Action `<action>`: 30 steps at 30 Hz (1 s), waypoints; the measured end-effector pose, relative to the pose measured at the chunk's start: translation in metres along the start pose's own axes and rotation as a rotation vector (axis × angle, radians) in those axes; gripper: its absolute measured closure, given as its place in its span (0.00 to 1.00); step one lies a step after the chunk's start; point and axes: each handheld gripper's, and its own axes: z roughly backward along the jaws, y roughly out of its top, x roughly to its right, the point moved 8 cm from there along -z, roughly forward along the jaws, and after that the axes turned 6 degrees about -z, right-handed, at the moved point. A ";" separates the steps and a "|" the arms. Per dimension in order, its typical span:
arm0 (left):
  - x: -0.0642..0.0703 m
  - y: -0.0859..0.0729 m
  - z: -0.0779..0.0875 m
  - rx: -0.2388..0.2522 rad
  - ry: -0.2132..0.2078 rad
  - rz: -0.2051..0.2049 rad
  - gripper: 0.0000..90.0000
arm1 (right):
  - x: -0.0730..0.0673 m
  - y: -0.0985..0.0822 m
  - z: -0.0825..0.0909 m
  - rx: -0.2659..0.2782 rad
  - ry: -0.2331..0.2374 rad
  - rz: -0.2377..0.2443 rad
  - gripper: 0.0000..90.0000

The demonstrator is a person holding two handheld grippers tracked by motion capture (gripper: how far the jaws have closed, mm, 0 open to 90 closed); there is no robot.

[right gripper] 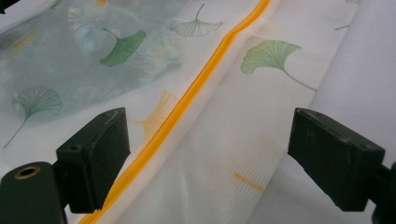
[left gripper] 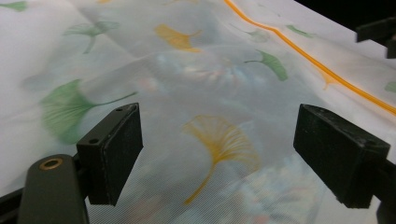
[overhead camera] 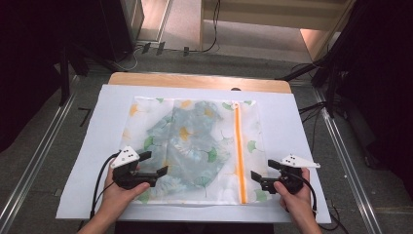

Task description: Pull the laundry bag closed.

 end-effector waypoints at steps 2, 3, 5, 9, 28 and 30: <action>-0.009 -0.002 0.009 0.013 0.009 0.018 0.17 | -0.002 -0.003 0.007 0.006 0.000 0.003 0.15; -0.012 -0.004 0.013 0.015 0.016 0.023 0.17 | -0.002 -0.003 0.010 0.012 -0.003 0.002 0.15; -0.016 -0.007 0.022 0.024 0.017 0.030 0.16 | -0.003 -0.003 0.018 0.030 -0.001 -0.001 0.15; -0.023 -0.013 0.036 0.022 0.032 0.038 0.16 | 0.000 -0.009 0.031 0.038 -0.012 -0.012 0.15; -0.075 -0.028 0.070 0.045 0.174 0.077 0.13 | 0.041 -0.019 0.054 0.083 -0.113 -0.083 0.16; -0.076 -0.030 0.066 0.026 0.179 0.075 0.13 | 0.044 -0.018 0.051 0.084 -0.123 -0.095 0.16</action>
